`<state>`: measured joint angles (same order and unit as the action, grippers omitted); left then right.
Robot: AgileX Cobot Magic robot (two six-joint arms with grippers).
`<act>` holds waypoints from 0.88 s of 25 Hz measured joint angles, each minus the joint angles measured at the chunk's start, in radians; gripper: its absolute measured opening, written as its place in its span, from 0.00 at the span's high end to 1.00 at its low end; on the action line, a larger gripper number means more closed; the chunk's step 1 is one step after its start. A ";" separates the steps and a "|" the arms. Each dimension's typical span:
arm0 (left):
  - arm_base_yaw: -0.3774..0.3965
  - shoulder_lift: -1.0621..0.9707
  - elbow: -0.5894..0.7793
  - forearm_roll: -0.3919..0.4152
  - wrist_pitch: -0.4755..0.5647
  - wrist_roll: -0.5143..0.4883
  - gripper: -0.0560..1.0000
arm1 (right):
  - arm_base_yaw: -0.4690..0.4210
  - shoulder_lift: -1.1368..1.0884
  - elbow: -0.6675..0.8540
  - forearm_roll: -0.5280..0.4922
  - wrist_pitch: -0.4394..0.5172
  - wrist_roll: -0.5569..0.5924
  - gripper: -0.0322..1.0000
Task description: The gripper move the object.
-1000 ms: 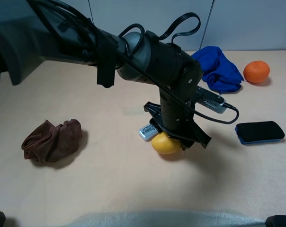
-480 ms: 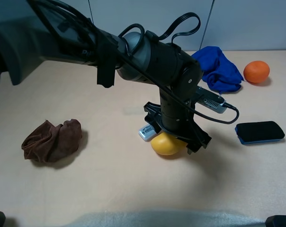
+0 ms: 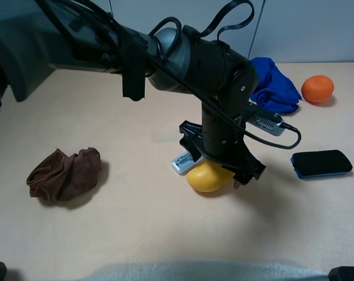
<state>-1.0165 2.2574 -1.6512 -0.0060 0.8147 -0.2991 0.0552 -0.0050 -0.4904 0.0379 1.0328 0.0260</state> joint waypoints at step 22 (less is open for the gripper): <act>0.026 -0.268 -0.022 0.064 0.300 0.049 0.05 | 0.000 0.000 0.000 0.000 0.000 0.000 0.30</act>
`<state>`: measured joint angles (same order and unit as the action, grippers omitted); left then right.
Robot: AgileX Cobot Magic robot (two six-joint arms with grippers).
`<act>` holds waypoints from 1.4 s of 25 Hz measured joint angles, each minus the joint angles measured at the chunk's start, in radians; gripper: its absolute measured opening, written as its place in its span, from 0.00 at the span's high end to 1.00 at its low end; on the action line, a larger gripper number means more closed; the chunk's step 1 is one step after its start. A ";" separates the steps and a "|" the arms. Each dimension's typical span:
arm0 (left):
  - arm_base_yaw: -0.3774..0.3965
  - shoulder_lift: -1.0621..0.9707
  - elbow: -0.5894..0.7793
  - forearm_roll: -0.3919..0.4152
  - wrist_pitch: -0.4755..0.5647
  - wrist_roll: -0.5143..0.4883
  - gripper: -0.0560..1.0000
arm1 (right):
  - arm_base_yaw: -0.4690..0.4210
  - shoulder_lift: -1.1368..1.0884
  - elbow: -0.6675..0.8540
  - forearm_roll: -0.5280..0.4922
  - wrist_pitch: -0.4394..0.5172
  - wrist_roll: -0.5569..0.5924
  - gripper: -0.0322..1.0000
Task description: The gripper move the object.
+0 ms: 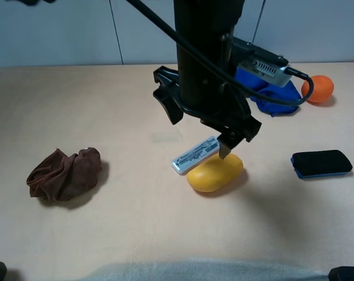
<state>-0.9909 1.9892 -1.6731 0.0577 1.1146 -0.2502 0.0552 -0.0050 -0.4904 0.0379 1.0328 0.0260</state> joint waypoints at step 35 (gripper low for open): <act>0.225 -0.814 0.425 0.020 0.046 0.360 0.02 | 0.000 0.000 0.000 0.000 -0.001 0.000 0.30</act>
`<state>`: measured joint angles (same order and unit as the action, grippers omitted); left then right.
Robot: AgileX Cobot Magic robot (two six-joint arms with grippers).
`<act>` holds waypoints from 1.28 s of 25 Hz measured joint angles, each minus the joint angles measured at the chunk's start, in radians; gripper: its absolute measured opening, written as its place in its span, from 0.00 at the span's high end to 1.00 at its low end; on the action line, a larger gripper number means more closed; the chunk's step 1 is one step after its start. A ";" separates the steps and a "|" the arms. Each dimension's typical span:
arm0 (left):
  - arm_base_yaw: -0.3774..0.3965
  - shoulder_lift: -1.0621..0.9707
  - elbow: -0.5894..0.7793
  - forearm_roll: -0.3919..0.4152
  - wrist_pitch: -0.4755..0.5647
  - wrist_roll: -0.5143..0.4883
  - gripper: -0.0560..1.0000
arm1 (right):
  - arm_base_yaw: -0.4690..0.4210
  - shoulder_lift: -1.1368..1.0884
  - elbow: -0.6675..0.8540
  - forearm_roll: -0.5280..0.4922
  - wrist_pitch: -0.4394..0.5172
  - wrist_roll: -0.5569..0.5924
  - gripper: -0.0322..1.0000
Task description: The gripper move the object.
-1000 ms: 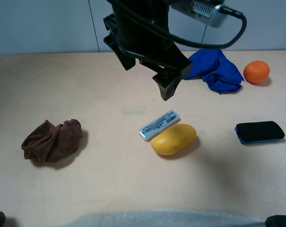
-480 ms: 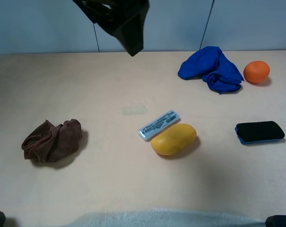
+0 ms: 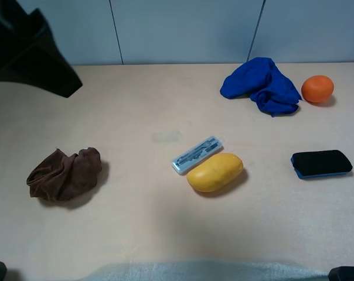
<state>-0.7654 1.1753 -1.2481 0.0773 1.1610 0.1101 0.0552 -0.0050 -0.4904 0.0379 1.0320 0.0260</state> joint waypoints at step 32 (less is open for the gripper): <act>0.684 -1.006 0.630 0.004 -0.041 -0.047 0.02 | 0.000 0.000 0.000 0.000 0.000 0.000 0.30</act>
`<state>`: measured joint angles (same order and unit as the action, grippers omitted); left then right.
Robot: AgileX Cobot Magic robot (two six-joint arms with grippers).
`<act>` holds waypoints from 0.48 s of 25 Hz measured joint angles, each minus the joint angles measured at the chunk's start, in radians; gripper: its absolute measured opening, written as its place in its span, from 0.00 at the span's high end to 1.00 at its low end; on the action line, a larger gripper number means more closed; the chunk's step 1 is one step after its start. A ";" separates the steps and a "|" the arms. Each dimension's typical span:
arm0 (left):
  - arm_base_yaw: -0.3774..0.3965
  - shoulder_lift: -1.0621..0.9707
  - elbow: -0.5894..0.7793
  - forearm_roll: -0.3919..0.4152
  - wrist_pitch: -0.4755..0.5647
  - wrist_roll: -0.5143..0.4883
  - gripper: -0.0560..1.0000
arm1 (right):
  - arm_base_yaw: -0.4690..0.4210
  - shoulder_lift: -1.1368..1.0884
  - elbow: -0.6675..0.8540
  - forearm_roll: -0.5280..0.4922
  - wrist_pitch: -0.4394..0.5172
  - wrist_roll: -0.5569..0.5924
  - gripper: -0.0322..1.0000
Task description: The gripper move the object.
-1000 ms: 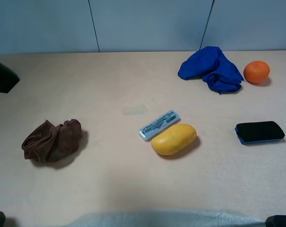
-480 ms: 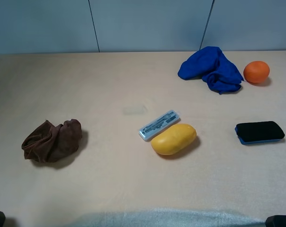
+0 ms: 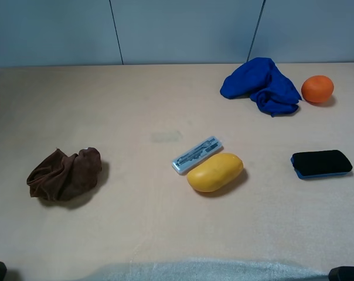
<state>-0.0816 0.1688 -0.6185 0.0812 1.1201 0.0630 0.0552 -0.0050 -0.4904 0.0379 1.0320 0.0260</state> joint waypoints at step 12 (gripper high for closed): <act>0.062 -0.173 0.131 -0.068 -0.056 -0.001 0.02 | 0.000 0.000 0.000 0.000 0.000 0.000 0.30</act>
<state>-0.0198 -0.0042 -0.4876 0.0134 1.0642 0.0621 0.0552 -0.0050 -0.4904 0.0379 1.0320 0.0260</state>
